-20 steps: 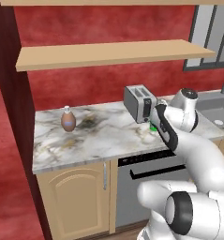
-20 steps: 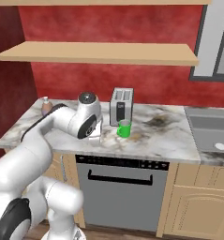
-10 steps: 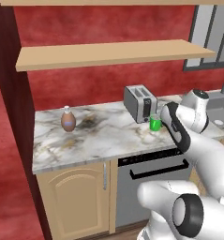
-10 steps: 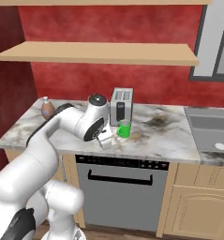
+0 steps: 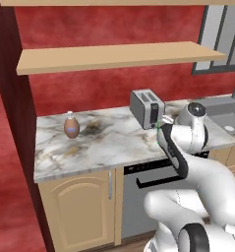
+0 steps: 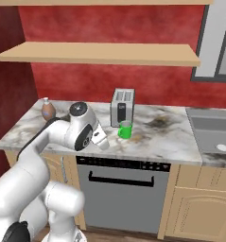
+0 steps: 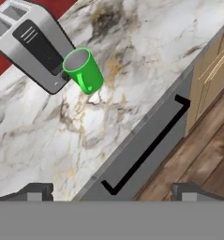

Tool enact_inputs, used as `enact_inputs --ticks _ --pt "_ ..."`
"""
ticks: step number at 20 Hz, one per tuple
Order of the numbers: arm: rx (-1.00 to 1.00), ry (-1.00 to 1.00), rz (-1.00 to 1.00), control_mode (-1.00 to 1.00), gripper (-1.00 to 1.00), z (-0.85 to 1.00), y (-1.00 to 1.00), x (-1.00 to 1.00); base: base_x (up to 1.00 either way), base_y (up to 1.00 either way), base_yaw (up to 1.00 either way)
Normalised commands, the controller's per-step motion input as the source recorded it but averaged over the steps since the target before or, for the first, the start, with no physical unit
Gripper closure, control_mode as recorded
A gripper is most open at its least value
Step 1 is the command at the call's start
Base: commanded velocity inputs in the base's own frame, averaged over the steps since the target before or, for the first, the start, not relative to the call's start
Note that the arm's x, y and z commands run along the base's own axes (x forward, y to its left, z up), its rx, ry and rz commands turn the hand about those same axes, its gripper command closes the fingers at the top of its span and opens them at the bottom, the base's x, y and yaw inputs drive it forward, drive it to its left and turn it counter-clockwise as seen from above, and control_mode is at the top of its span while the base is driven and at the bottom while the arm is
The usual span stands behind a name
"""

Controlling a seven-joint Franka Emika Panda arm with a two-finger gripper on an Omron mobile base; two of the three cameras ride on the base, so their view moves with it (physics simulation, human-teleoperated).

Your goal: Move the mug from next to the sink to the open cabinet. Then, move the bowl with the lime to the fridge to clear the area for faucet cleaning.

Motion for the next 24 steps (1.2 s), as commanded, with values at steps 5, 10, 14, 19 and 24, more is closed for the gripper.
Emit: enact_inputs --ticks 5,10,14,19,24 --pt "-0.13 -0.07 -0.05 -1.0 -1.0 0.0 0.11 0.03 0.0 0.0 0.0" --pt "-0.04 0.06 0.0 -1.0 -1.0 -0.04 0.04 0.03 0.0 0.0 0.0" --pt "0.0 0.0 0.0 -1.0 -1.0 0.0 0.0 0.31 0.0 0.0 0.0" --pt "0.0 0.01 -0.01 -1.0 -1.0 0.0 -0.09 0.7 0.0 0.0 0.0" --pt "0.01 0.04 0.0 -1.0 -1.0 0.0 -0.31 0.76 0.0 0.0 0.0"
